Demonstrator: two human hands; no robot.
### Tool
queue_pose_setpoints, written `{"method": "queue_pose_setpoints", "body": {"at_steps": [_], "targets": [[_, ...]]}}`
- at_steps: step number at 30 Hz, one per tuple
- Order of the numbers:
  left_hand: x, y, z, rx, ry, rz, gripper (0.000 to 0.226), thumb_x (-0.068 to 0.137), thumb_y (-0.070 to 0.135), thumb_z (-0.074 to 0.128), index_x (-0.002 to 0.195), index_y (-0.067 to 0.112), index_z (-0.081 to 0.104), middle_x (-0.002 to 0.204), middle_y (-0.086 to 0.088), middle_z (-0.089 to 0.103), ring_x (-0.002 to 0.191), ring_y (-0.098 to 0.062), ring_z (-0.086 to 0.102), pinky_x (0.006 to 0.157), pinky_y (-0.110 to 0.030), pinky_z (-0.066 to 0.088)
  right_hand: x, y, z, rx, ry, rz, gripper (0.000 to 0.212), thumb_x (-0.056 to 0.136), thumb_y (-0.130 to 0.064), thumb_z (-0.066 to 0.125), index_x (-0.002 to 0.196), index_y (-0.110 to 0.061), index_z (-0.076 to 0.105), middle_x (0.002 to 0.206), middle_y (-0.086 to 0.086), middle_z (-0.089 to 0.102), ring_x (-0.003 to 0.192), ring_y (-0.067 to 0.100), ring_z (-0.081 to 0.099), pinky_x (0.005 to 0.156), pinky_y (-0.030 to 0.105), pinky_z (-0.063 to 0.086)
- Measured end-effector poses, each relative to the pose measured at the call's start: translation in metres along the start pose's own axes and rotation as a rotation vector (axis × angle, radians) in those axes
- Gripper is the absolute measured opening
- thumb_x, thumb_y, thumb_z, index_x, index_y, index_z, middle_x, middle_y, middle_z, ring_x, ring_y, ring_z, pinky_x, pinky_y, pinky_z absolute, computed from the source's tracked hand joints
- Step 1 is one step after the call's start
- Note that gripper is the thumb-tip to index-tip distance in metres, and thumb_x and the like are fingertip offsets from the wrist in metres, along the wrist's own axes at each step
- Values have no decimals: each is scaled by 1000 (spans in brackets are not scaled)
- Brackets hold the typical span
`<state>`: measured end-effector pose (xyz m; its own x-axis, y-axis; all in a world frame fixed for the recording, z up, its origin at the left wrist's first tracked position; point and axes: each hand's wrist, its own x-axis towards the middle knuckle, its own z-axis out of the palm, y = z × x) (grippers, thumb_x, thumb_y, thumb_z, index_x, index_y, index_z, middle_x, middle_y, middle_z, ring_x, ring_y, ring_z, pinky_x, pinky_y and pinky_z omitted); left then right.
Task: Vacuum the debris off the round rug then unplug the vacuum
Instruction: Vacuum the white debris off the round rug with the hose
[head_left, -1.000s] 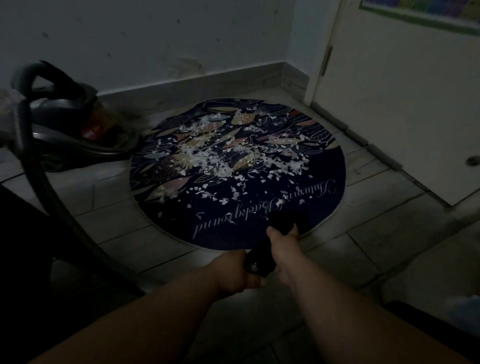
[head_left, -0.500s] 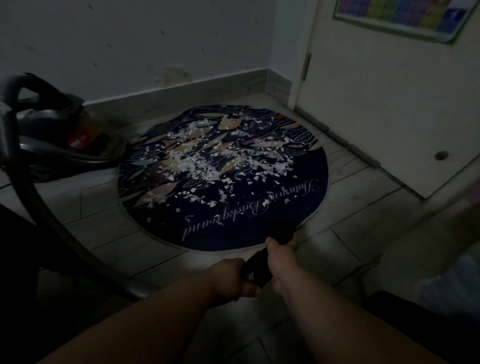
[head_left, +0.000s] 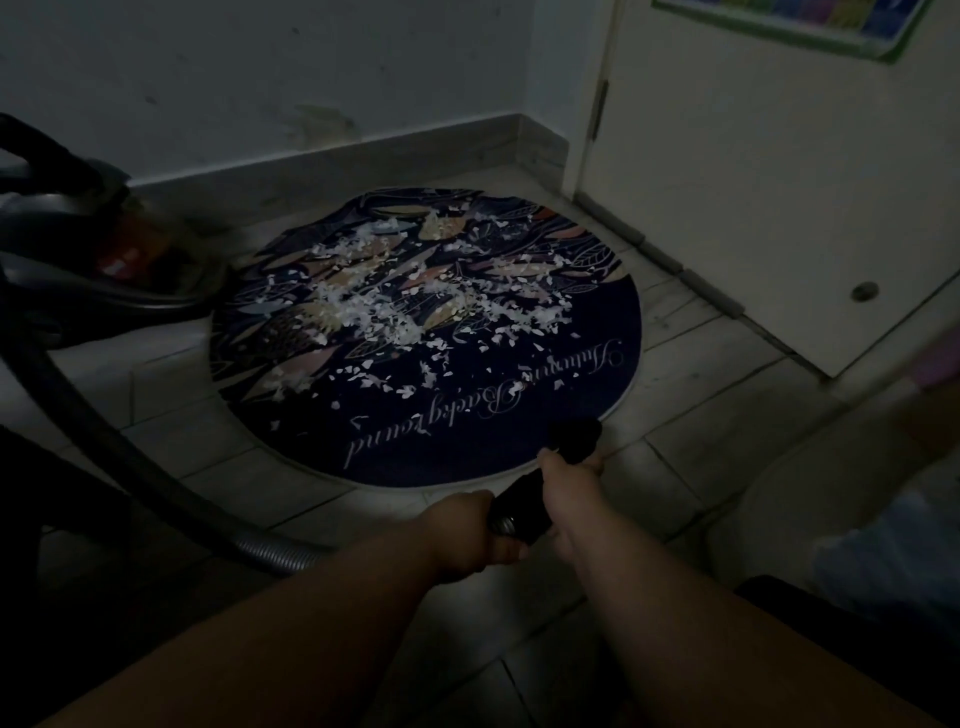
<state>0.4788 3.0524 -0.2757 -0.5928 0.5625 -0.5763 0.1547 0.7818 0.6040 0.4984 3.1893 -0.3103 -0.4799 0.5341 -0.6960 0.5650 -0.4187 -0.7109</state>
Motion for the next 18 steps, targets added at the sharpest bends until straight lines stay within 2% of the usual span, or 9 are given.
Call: {"method": "queue_pose_setpoints", "body": {"at_steps": [5, 8, 11, 14, 18], "targets": [[-1, -11, -11, -68, 39, 10, 41, 80, 35, 71, 113, 18, 55, 105, -3, 61, 84, -10, 53, 75, -26, 46, -3, -9, 23, -46, -8, 15, 81, 95, -37, 55, 153, -38, -1, 148, 15, 40, 122, 41, 49, 99, 60, 45], [-6, -21, -20, -85, 68, 9, 40, 81, 33, 71, 115, 18, 55, 108, -4, 62, 87, -9, 51, 76, -23, 40, -5, -10, 41, -69, -76, 29, 83, 96, -37, 53, 153, -41, -7, 149, 15, 39, 122, 41, 50, 99, 60, 46], [-16, -34, -32, -63, 92, -36, 41, 80, 38, 71, 112, 18, 55, 105, -2, 62, 90, -12, 56, 75, -22, 41, -11, -10, 62, -98, -146, 29, 83, 97, -36, 53, 153, -41, -8, 151, 13, 37, 124, 38, 49, 101, 59, 45], [-29, -48, -43, -129, 115, -110, 40, 78, 38, 73, 109, 18, 55, 97, 0, 59, 83, -12, 56, 69, -25, 46, -18, -11, 84, -123, -223, 31, 82, 96, -37, 54, 154, -41, -5, 152, 12, 36, 126, 37, 47, 102, 58, 44], [-42, -60, -57, -76, 122, -155, 46, 77, 38, 74, 114, 17, 56, 110, -4, 64, 92, -17, 60, 84, -31, 51, -27, -11, 105, -152, -300, 35, 82, 95, -39, 55, 154, -40, -2, 148, 12, 40, 119, 35, 51, 98, 56, 48]]}}
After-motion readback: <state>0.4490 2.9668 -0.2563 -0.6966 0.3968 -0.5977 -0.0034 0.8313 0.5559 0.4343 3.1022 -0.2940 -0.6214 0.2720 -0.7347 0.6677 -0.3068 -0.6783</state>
